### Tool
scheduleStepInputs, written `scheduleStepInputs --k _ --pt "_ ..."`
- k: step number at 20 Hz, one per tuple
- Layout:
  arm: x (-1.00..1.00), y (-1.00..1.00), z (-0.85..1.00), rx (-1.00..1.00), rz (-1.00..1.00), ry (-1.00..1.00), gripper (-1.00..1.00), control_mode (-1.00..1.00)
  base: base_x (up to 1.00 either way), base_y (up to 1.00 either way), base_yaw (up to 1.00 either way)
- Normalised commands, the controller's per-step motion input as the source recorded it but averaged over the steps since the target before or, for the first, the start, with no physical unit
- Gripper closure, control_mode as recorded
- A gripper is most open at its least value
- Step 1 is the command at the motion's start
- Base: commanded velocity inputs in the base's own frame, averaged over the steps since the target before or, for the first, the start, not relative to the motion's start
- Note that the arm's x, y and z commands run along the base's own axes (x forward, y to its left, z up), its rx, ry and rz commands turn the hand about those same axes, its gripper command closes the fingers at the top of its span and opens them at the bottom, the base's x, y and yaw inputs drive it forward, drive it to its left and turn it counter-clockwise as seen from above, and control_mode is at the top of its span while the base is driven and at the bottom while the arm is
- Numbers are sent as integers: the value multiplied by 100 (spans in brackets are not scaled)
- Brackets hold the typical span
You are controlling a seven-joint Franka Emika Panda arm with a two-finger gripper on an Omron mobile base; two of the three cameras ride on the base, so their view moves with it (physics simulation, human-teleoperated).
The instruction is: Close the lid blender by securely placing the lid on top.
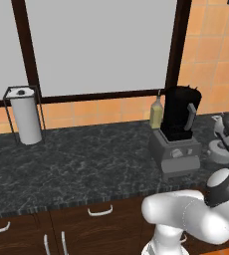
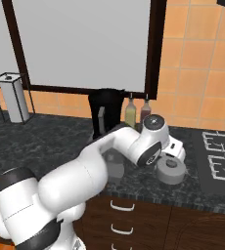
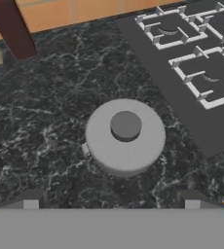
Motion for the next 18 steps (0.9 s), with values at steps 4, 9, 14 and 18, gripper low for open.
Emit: scheduleStepInputs --k 4,9,14,18 --pt "36 -12 -23 0 3 2 -100 -100 0 0 0" --pt "25 -23 -25 0 5 1 -100 -100 0 0 0" --pt "11 -26 -21 1 5 0 -100 -100 0 0 0" --pt "8 -15 -22 0 5 0 -100 -100 0 0 0"
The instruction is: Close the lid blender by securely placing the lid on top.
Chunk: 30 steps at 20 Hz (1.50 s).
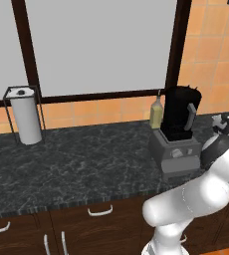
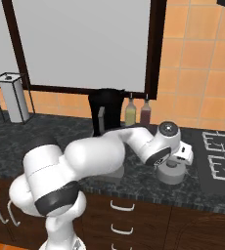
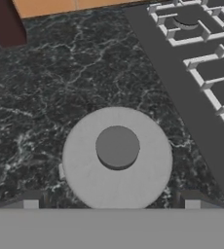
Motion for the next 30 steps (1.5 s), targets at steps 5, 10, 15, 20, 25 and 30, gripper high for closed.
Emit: scheduleStepInputs --k 5,10,15,20,25,30 --pt "6 -3 -22 0 6 0 -100 -100 0 0 0" --pt "9 -3 -19 0 5 1 -100 -100 0 0 0" --pt "11 -4 -16 0 5 2 -100 -100 0 0 0" --pt "12 -8 -14 0 5 2 -100 -100 0 0 0" --pt "13 -11 -9 1 5 1 -100 -100 0 0 0" --pt "13 -16 -7 2 5 0 -100 -100 0 0 0"
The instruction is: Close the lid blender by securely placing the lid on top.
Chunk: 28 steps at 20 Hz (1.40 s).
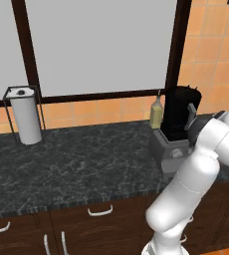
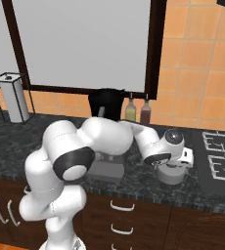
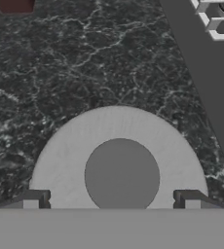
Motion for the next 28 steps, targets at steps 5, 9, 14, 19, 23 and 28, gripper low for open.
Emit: scheduleStepInputs --k 5,9,14,19,23,28 --pt "12 -13 -10 1 4 0 -100 -100 0 0 0" --pt "13 -11 -12 1 4 0 100 -100 0 0 0" --pt "5 -9 -26 0 5 1 100 -100 0 0 0" --pt "-4 0 -52 0 3 8 100 -100 0 0 0" --pt "-2 0 -27 0 0 3 100 -100 0 0 0" --pt "-11 0 -2 0 0 -2 100 -100 0 0 0"
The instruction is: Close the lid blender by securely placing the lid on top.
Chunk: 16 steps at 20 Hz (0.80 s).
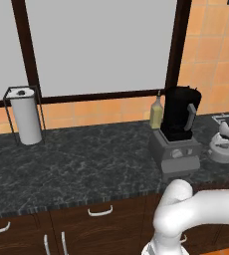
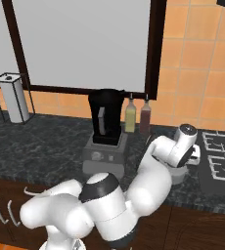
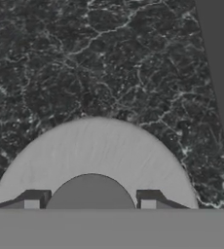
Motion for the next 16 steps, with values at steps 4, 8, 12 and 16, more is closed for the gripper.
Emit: scheduleStepInputs --k 4,8,12,16 --pt "-31 0 47 0 0 -3 100 -100 0 0 0" --pt "-35 9 77 0 2 -6 100 -100 0 0 0" --pt "-26 6 90 0 1 -8 100 -100 0 0 0" --pt "-21 5 99 0 0 -13 100 -100 0 0 0"
